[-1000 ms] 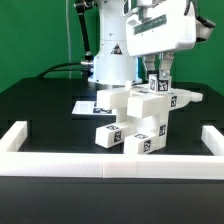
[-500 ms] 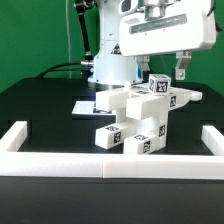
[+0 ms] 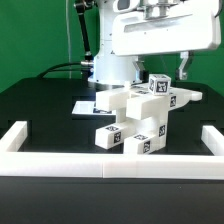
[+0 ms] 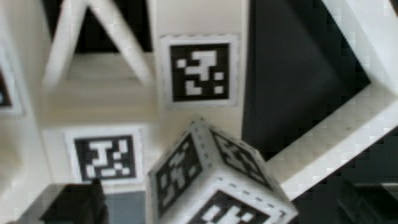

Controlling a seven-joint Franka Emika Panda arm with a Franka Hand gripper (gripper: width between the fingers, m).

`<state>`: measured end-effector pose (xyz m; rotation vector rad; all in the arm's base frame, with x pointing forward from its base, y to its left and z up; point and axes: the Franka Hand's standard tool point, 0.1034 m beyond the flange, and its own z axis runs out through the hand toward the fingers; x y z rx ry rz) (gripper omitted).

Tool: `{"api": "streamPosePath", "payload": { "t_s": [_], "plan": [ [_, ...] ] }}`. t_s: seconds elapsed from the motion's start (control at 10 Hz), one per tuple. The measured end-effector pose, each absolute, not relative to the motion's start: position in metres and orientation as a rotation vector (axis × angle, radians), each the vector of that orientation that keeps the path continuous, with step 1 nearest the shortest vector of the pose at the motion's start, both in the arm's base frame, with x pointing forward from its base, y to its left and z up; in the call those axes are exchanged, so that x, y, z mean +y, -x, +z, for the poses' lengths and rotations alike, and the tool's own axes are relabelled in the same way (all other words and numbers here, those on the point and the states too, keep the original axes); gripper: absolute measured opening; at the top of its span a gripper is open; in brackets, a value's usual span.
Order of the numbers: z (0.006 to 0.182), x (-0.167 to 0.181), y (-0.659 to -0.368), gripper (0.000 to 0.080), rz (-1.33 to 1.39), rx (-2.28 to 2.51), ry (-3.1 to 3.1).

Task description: Assemble chair

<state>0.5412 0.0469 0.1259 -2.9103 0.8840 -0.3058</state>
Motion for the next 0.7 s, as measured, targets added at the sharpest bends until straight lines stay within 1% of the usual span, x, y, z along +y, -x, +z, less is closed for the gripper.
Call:
{"api": "streamPosePath", "payload": {
  "t_s": [0.3,0.4,0.7],
  "plan": [
    [0.1317,0.0394,-0.5465,0.0648,-0.353,0.395,3.041],
    [0.1318,0.0411,-0.5453,0.0648,-0.340,0.443,3.029],
    [0.1315,0.0405,-0.5446,0.0648,-0.327,0.334,3.055]
  ]
}}
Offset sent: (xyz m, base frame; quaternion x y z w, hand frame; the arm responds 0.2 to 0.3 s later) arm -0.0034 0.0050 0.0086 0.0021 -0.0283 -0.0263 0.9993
